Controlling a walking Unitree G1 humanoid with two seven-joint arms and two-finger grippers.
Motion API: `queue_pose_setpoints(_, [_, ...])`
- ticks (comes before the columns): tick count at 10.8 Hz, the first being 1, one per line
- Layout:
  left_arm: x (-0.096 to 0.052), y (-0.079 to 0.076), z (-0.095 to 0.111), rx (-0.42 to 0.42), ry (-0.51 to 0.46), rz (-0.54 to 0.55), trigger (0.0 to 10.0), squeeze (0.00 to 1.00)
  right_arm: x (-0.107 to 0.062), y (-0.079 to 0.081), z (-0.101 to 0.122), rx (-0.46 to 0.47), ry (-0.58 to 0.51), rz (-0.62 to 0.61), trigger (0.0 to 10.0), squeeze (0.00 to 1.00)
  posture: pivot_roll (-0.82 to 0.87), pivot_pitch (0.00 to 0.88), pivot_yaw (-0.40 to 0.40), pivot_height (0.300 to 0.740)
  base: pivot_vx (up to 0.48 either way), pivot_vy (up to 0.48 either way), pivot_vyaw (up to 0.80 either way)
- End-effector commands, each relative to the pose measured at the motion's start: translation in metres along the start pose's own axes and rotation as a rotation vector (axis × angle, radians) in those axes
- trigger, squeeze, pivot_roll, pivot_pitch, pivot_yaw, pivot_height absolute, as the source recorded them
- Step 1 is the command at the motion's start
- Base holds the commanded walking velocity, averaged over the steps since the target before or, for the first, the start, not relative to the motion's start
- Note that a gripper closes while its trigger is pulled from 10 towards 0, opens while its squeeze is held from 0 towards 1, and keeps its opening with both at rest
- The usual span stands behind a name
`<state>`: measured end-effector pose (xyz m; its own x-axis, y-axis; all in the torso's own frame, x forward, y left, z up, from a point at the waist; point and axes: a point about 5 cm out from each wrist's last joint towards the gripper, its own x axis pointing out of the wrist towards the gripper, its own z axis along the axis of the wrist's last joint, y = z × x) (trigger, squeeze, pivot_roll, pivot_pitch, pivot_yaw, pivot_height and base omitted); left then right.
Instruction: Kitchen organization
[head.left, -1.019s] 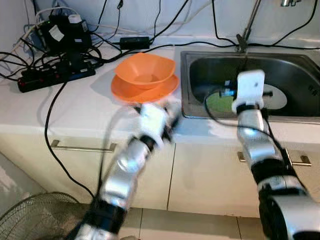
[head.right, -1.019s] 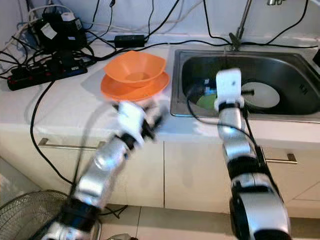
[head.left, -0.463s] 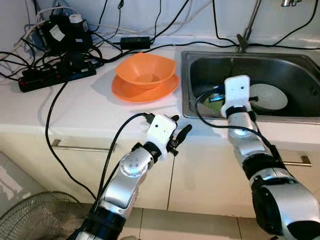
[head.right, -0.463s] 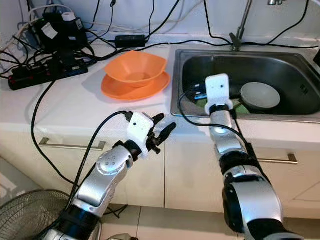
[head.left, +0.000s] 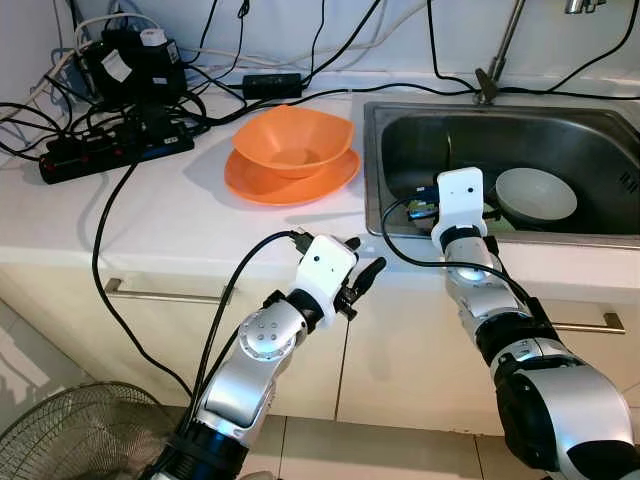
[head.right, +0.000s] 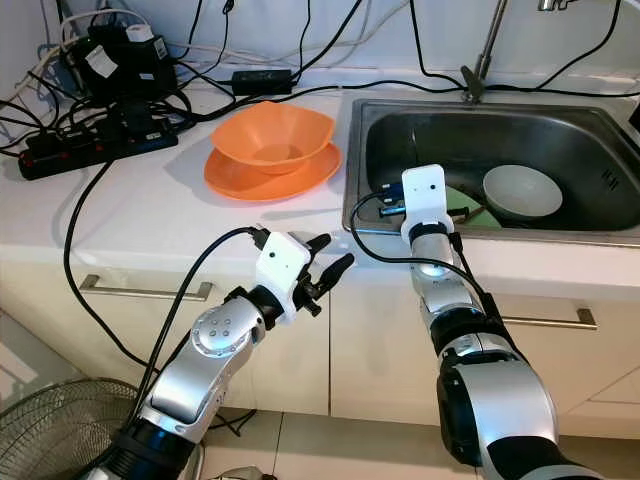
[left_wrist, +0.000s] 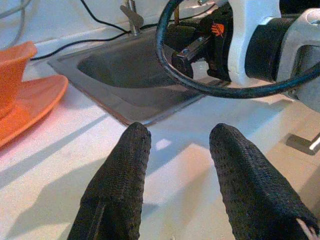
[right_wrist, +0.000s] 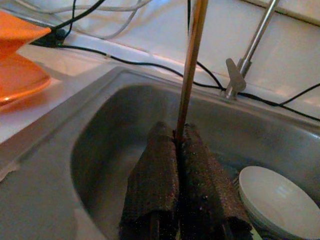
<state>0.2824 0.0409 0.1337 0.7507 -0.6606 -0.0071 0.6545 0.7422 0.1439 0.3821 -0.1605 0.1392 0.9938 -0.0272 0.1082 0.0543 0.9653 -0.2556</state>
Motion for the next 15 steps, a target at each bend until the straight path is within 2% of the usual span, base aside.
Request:
queue_pose_setpoints(1, [-0.001,-0.002,0.000,0.006,0.006,-0.008,10.0,0.00,0.002,0.000,0.002,0.013,0.004,-0.007,10.0,0.00,0.16,0.000,0.036,0.740,0.000,0.000,0.00])
queue_pose_setpoints(2, [-0.001,-0.003,0.001,0.004,0.006,-0.008,10.0,0.00,0.002,0.000,0.001,0.014,0.007,-0.005,10.0,0.00,0.17,0.000,0.035,0.740,0.000,0.000,0.00])
queue_pose_setpoints(3, [0.000,-0.005,0.001,0.003,0.006,-0.013,10.0,0.00,0.001,-0.001,-0.002,0.034,0.025,-0.011,10.0,1.00,0.17,0.000,0.035,0.740,0.000,0.000,0.00])
queue_pose_setpoints(8, [0.001,-0.007,0.001,0.000,0.009,-0.016,10.0,0.00,-0.001,0.000,-0.004,0.032,0.023,-0.005,10.0,1.00,0.16,0.000,0.034,0.740,0.000,0.000,0.00])
queue_pose_setpoints(9, [0.001,-0.007,0.001,-0.001,0.009,-0.013,10.0,0.00,-0.001,-0.001,-0.003,0.032,0.015,-0.007,10.0,0.00,0.15,0.000,0.034,0.740,0.000,0.000,0.00])
queue_pose_setpoints(11, [0.003,-0.004,0.002,0.003,-0.001,0.021,10.0,0.00,0.000,-0.004,0.006,0.055,-0.049,-0.031,10.0,0.00,0.14,0.000,0.033,0.740,0.000,0.000,0.00])
queue_pose_setpoints(12, [0.005,0.006,0.007,0.008,-0.036,0.097,10.0,0.00,0.001,-0.010,0.021,0.091,-0.154,-0.057,10.0,0.00,0.12,0.000,0.036,0.740,0.000,0.000,0.00])
queue_pose_setpoints(15, [0.007,0.023,0.011,0.021,-0.061,0.191,10.0,0.00,-0.006,-0.016,0.041,0.121,-0.291,-0.074,10.0,0.00,0.09,0.000,0.038,0.740,0.000,0.000,0.00])
